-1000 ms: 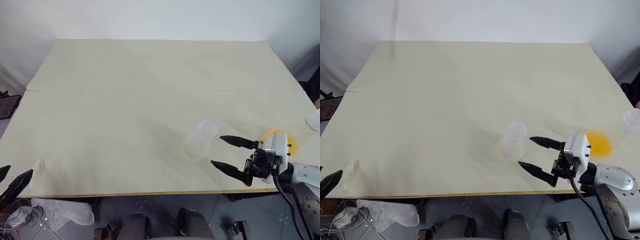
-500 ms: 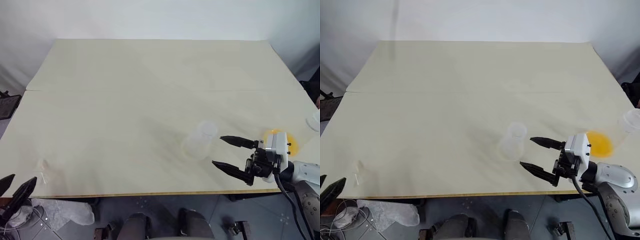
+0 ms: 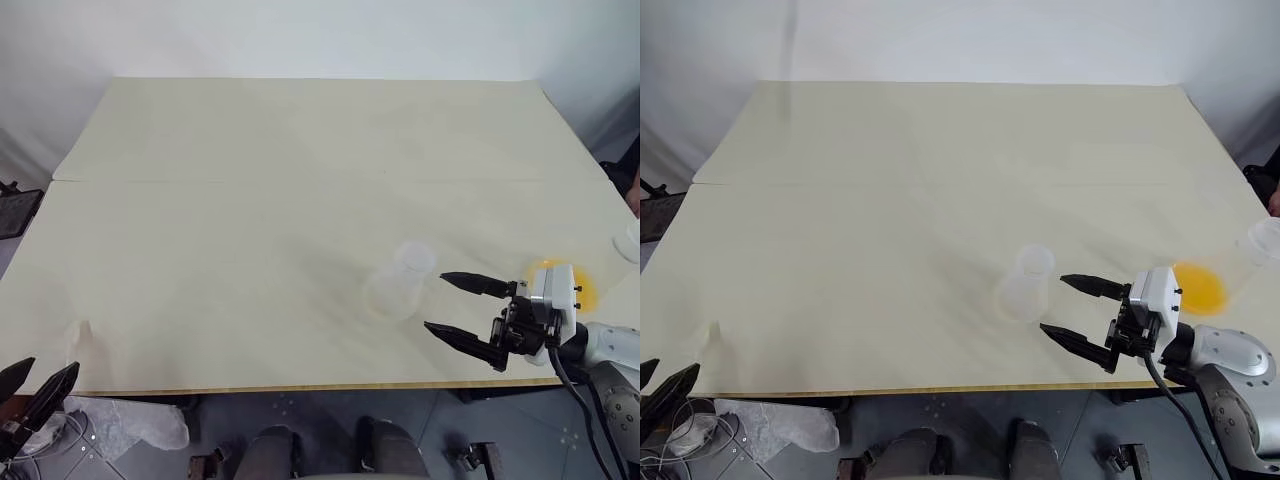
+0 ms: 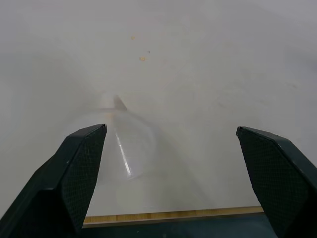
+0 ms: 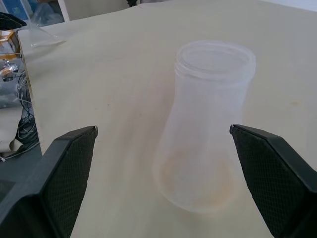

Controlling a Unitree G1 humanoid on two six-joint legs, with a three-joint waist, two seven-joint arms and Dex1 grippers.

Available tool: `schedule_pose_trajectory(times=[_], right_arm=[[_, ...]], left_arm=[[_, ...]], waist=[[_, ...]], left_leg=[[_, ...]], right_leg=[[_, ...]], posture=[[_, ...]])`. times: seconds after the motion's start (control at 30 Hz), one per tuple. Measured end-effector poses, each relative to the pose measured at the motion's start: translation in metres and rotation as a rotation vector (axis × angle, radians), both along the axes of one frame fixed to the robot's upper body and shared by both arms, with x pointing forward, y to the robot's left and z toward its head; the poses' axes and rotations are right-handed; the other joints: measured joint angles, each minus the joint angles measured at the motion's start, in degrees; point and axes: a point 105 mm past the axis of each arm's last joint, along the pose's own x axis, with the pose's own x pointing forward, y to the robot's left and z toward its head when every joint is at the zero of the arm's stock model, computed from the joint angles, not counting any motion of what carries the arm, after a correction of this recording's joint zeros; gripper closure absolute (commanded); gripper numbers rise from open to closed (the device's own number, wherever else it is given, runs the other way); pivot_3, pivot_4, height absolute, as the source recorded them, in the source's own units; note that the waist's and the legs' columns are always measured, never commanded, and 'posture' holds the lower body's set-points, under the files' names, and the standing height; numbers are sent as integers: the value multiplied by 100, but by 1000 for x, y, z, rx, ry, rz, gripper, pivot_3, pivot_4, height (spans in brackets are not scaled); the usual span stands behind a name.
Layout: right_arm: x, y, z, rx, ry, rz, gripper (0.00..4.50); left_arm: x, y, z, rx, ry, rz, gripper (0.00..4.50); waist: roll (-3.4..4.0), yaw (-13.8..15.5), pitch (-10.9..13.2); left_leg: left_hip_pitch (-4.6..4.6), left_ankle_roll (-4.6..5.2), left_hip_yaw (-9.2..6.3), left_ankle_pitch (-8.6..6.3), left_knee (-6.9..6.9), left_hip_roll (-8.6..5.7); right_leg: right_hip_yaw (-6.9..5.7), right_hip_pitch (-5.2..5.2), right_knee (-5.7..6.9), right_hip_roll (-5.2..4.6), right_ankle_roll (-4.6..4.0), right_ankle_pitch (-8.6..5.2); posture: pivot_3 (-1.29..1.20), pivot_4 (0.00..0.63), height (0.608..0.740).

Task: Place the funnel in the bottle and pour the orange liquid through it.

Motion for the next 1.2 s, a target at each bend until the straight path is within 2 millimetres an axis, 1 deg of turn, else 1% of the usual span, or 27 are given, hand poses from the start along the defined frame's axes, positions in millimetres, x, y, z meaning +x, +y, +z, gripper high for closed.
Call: schedule_pose_trajectory(times=[0.17, 0.3, 0.43, 0.5, 0.6, 0.7, 0.8, 0.83, 1.0, 1.2], right_arm=[[0, 0, -1, -2, 3, -2, 0], [0, 0, -1, -5, 2, -3, 0], [1, 1, -1, -5, -1, 4, 0], [1, 3, -2, -5, 4, 9, 0], [1, 3, -2, -6, 5, 9, 0], [1, 2, -2, -7, 4, 8, 0], [0, 1, -2, -9, 6, 2, 0], [0, 1, -3, -10, 7, 1, 0], [1, 1, -3, -16, 7, -4, 0], [2, 1, -1, -18, -4, -2, 0]], left_arm=[[1, -1, -2, 0, 8, -8, 39], [2, 0, -11, -10, 33, 0, 39], [8, 4, -18, -18, 35, 13, 39], [15, 5, -21, -14, 42, 12, 39], [20, 4, -24, -17, 42, 1, 574], [28, -1, -24, -21, 32, -25, 1532], [28, 0, -30, -35, 55, -26, 2465], [29, 0, -31, -37, 56, -29, 2844], [35, 0, -26, -34, 35, -64, 4461], [38, -2, -18, -19, 12, -122, 4461]], waist=[[0, -7, 0], [2, -7, 1], [2, 1, 1], [3, 5, 2], [3, -8, 2], [3, -11, 2], [4, -11, 2], [3, -11, 2], [4, -5, 2], [6, -1, 2]], left_leg=[[0, -1, 1, -1, 0, 1], [0, -1, 1, -1, 0, 1], [0, -1, 1, -1, 0, 1], [0, -1, 1, -1, 0, 1], [0, -1, 2, -2, -1, 1], [0, -1, 4, -2, -1, 2], [0, -1, 4, -2, -2, 2], [0, -1, 4, -2, -2, 2], [0, -1, 6, -2, -1, 2], [1, 0, 7, -1, -1, 2]], right_leg=[[0, 0, -1, 0, 0, 0], [0, -1, -1, 1, 0, 0], [0, -1, 1, 0, 0, 0], [0, -2, 1, 1, 0, 0], [-1, -1, 5, 1, 0, 0], [-1, -1, 7, 3, 0, 0], [-2, -1, 10, 5, 1, 0], [-2, -1, 10, 5, 1, 0], [-2, -1, 11, 5, 1, 0], [-3, -1, 10, 5, 1, 0]], posture=[[0, 150, 740], [0, 150, 740], [0, 150, 740], [0, 150, 740], [0, 150, 740], [0, 150, 740], [0, 150, 740], [0, 150, 740], [0, 150, 740], [0, 150, 740]])
